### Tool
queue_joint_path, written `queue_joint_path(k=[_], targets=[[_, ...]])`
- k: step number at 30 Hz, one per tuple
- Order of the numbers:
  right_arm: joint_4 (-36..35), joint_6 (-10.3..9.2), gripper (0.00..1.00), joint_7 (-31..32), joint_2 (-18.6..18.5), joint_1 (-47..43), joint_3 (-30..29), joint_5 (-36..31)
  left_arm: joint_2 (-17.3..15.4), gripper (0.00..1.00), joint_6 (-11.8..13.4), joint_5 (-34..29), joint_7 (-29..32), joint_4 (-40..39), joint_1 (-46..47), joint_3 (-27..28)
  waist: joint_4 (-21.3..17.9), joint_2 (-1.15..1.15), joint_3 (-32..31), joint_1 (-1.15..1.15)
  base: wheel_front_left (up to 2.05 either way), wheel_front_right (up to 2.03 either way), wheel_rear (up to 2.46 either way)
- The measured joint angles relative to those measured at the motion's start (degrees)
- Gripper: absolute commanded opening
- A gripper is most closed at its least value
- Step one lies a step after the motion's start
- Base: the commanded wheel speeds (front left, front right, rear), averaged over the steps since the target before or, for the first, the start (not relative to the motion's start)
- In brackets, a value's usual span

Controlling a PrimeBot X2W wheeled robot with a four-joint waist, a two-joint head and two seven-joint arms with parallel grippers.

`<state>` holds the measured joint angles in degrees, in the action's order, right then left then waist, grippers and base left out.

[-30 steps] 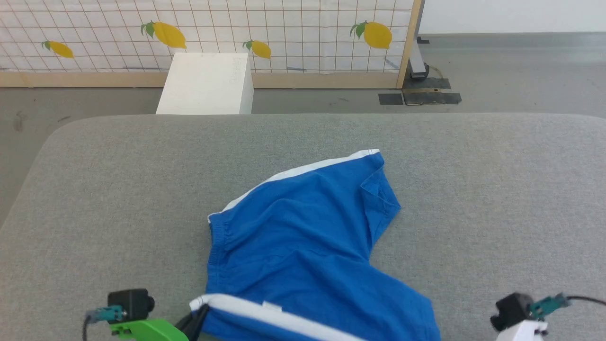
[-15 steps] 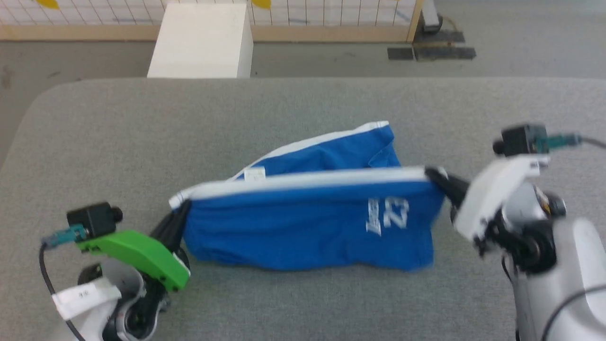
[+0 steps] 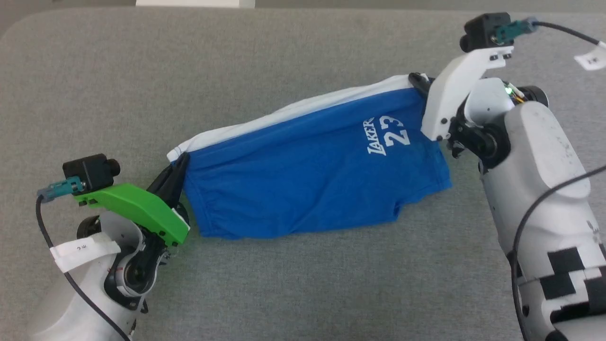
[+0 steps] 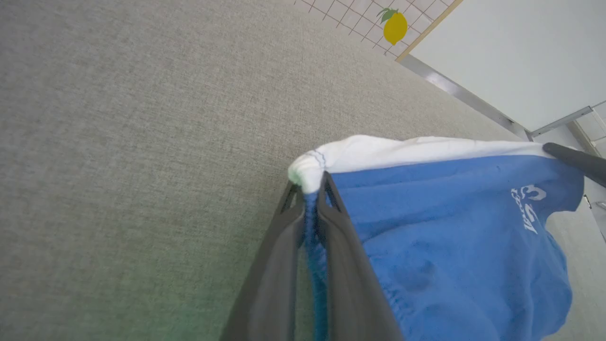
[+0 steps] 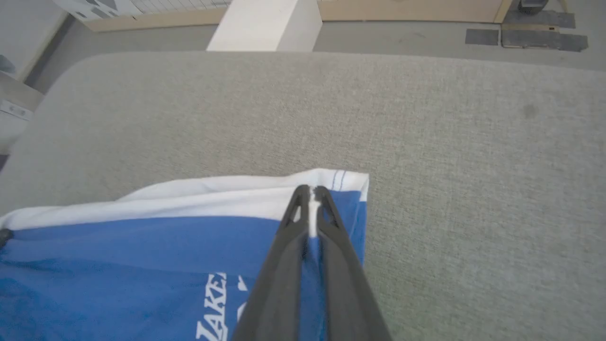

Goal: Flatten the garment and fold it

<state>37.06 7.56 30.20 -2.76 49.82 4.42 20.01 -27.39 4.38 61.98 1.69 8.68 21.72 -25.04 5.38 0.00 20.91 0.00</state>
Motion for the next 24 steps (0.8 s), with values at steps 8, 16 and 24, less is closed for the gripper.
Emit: queue_joint_path(k=[8, 16, 24], targets=[[11.3, 0.00, 0.00, -6.1, 0.0, 6.7, 1.5, -4.7, 0.6, 0.00, -1.9, -0.1, -0.3, 2.6, 2.0, -0.6, 1.7, 0.00, 4.3, 0.00, 0.00, 0.00, 0.00], [16.2, 0.00, 1.00, -10.7, 0.0, 8.4, 4.4, -2.6, 1.3, 1.00, -2.3, -0.5, -0.3, 4.3, 2.6, -1.1, 1.8, 0.00, 3.5, 0.00, 0.00, 0.00, 0.00], [16.2, 0.00, 1.00, -19.6, 0.0, 7.4, 5.4, 0.5, -0.4, 1.00, 0.9, -3.1, -4.5, 1.1, 1.1, 0.7, 1.3, 0.00, -1.4, 0.00, 0.00, 0.00, 0.00]])
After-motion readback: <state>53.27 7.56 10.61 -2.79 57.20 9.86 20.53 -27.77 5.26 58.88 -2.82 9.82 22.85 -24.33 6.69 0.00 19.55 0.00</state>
